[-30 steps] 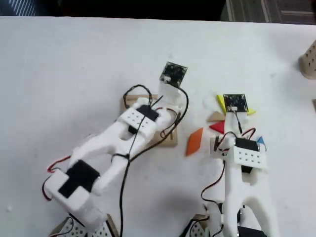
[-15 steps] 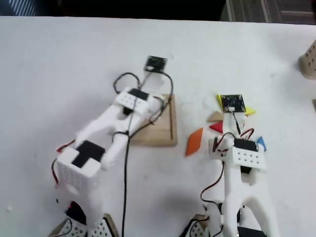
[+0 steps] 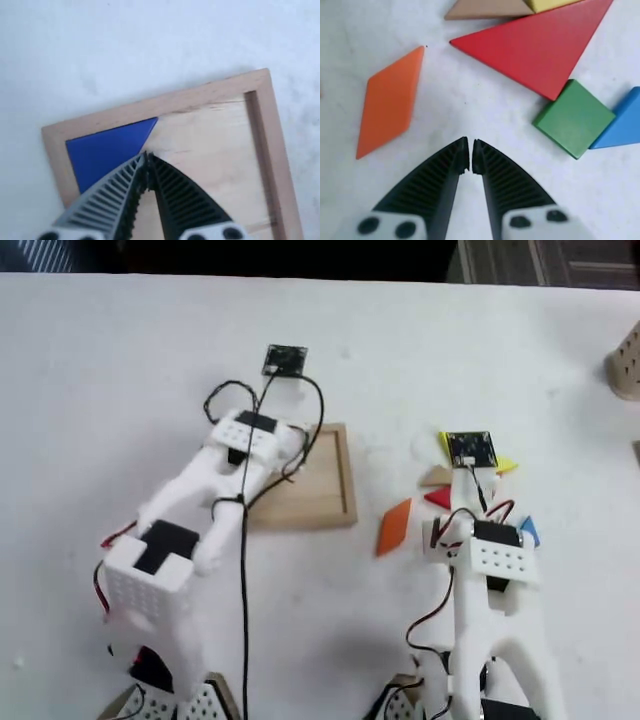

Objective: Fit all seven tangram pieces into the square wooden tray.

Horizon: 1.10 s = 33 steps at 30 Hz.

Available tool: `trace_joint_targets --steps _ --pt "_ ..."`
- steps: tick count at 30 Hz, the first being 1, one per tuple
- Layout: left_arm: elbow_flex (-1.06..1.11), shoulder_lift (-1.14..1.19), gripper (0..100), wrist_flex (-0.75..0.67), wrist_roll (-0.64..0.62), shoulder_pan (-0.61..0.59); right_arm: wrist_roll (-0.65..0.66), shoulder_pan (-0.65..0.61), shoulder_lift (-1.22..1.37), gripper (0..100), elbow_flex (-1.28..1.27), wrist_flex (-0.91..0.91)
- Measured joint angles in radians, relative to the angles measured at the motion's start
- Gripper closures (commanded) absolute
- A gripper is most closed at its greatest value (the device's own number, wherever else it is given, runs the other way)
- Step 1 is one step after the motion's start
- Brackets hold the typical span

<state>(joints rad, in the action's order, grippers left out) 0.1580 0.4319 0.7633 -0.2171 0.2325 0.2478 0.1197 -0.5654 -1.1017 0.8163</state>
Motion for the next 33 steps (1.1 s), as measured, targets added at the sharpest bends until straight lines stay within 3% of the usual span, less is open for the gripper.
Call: trace_joint_targets --steps 12,23,33 --pt "0.089 -0.189 98 0.044 0.000 -0.031 0.000 0.000 0.000 98.1 0.000 0.000" --pt "0.391 -0.287 98 0.038 0.000 0.161 0.000 0.000 0.000 98.1 0.000 0.000" --pt "0.431 -0.318 98 0.091 0.002 0.236 0.000 0.000 0.000 98.1 0.000 0.000"
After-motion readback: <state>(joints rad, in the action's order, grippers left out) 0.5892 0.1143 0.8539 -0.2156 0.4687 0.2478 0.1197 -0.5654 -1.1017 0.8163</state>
